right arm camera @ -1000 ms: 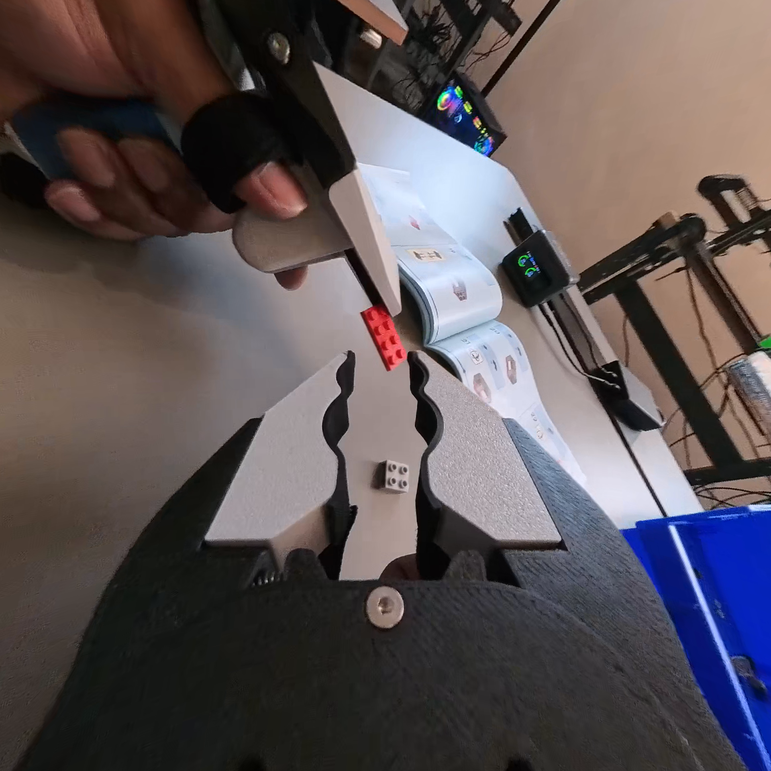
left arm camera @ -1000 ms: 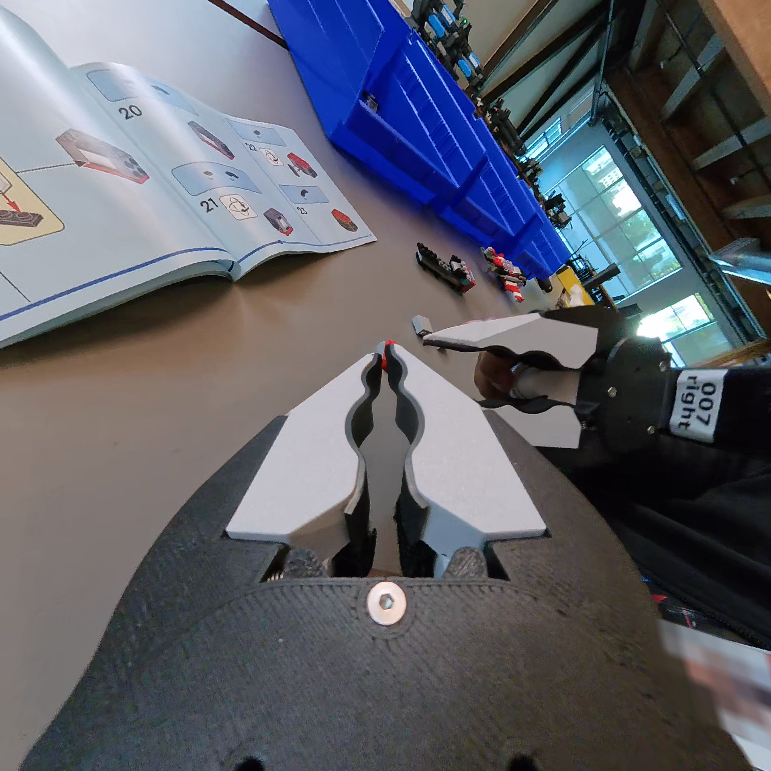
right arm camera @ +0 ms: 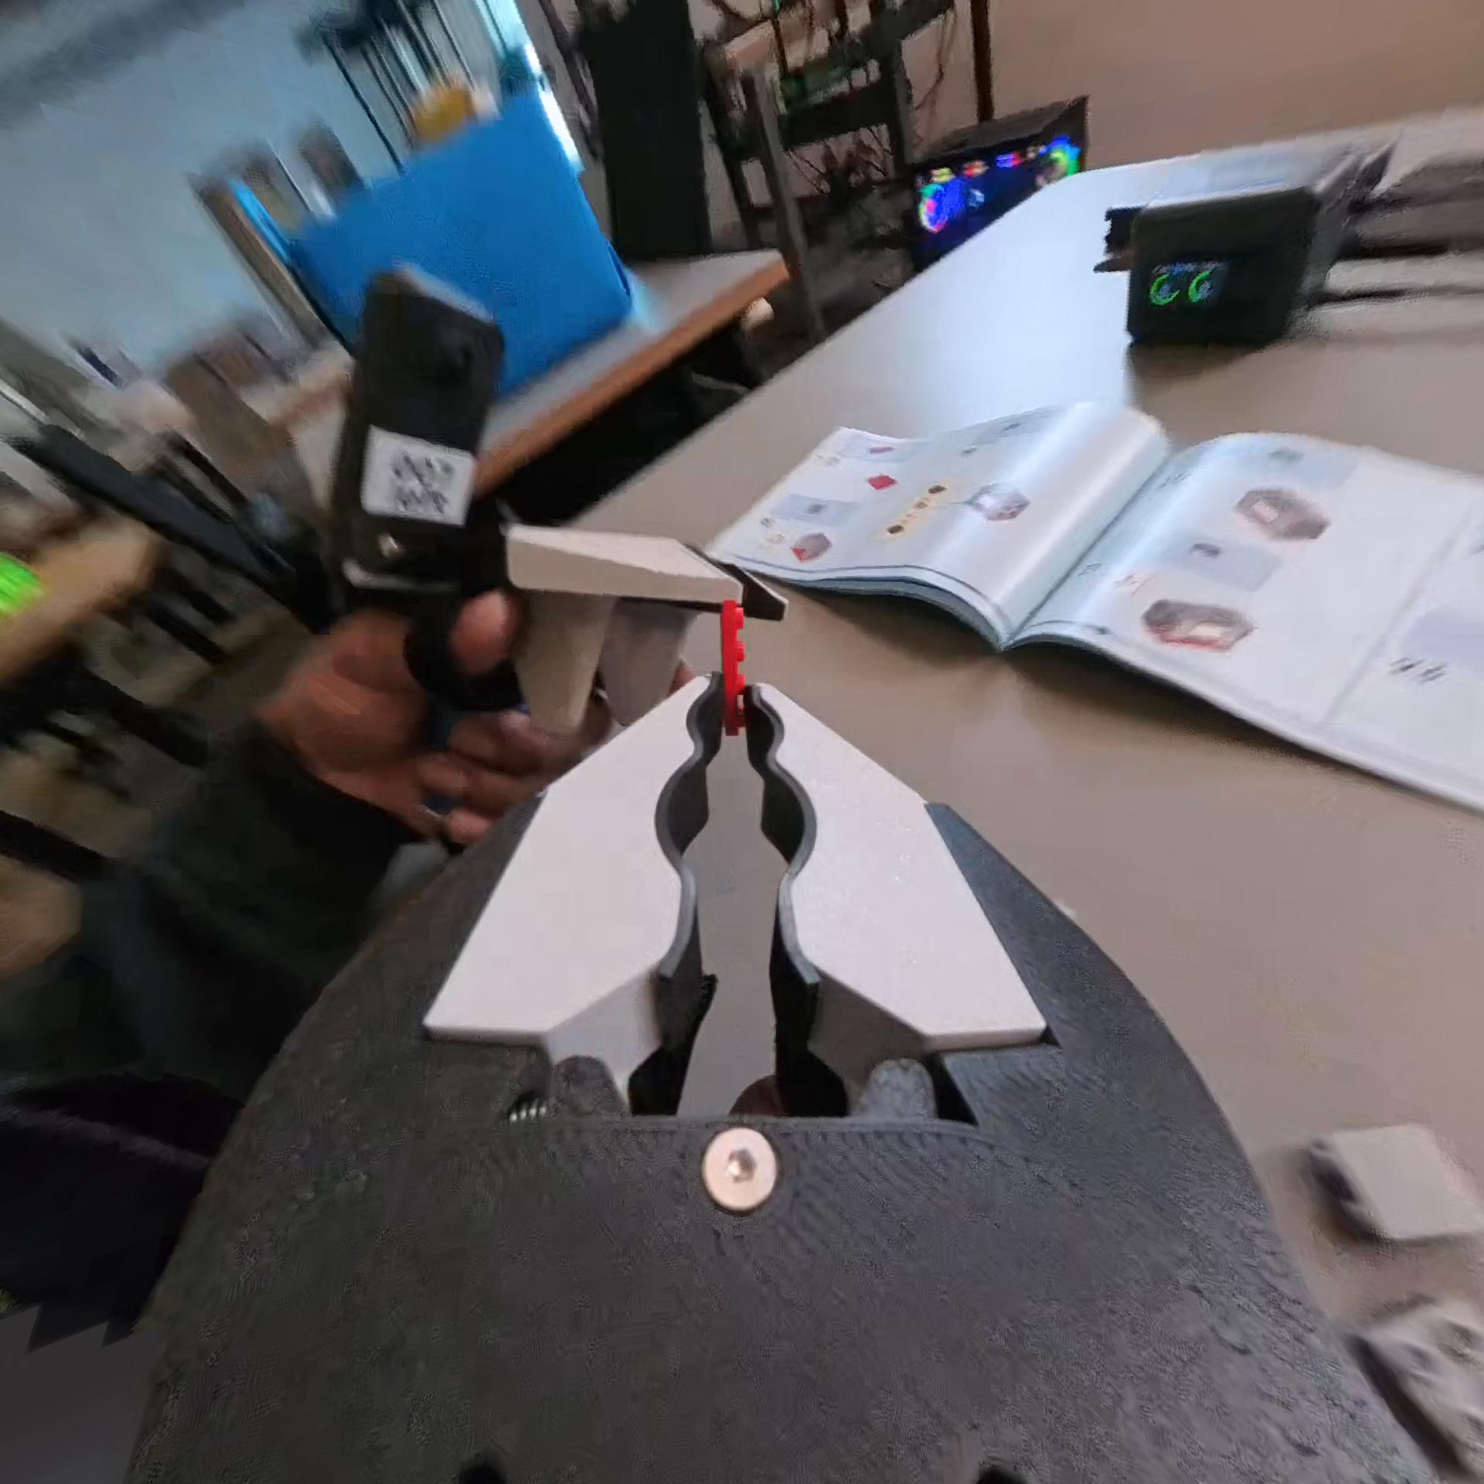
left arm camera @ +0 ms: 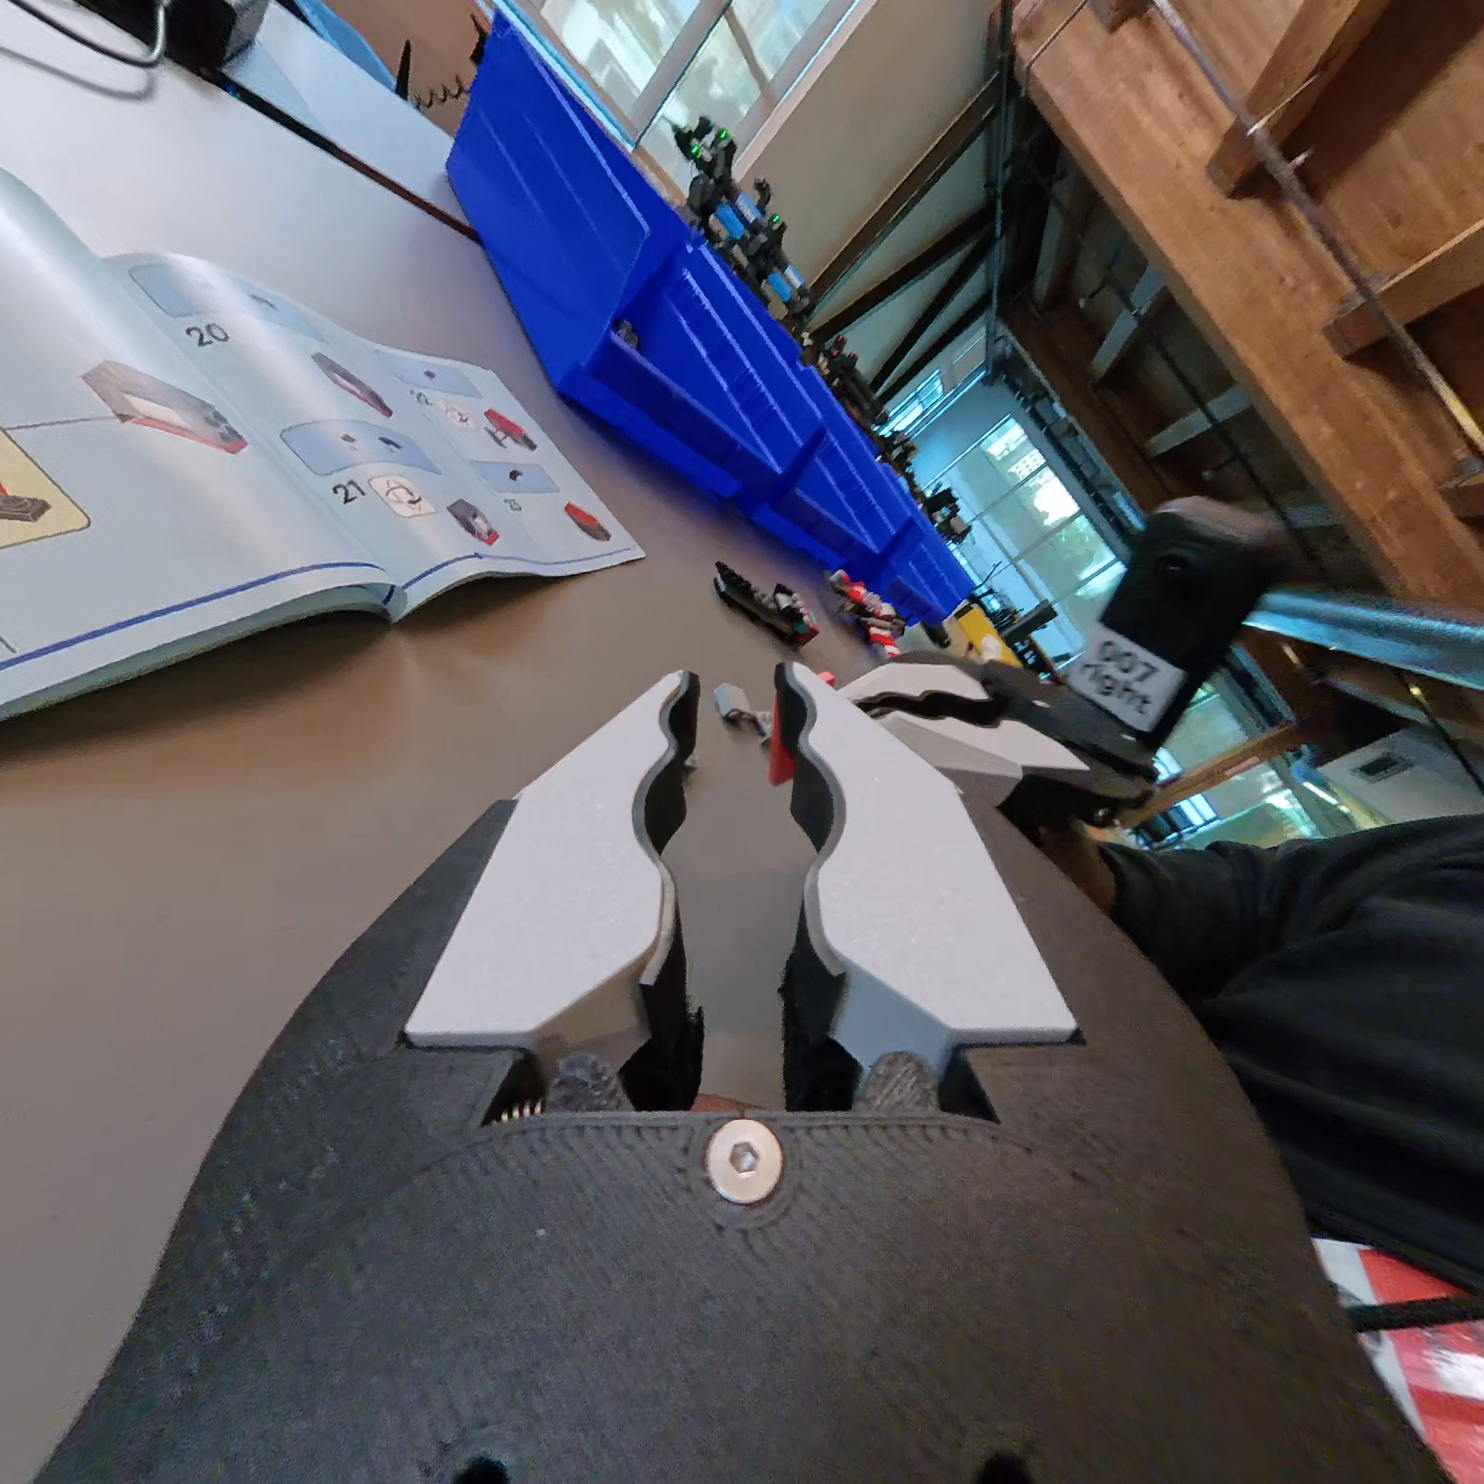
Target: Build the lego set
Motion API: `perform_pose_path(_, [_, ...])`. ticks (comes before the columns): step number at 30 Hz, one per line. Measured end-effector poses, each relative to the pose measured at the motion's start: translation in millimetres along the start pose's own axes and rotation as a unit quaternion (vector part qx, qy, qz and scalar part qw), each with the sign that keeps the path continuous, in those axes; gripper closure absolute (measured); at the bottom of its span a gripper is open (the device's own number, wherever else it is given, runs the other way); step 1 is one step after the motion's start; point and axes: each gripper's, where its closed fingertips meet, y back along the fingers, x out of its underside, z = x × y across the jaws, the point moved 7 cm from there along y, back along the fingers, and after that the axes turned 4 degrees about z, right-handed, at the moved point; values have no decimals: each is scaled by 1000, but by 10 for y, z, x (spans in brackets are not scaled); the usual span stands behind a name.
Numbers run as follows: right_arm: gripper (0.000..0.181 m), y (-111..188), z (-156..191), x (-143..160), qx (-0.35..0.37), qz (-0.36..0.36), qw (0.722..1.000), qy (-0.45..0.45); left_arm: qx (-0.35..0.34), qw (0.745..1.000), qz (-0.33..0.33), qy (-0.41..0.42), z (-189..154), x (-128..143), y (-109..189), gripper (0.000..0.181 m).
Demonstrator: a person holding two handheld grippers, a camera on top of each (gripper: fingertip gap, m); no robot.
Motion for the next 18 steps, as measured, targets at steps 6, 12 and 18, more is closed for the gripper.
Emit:
perform_pose_path(6, [177,62,-118,-21,-75,-75,977,-184,38,999,-4,-6,-86,-1,-9,161])
perform_pose_path(12, [177,58,-134,10,-106,-100,955,-259,64,998,18,-16,-170,52,-116,165])
perform_pose_path(18, [177,47,-116,24,-116,-103,951,-268,78,997,17,-3,-161,58,-113,176])
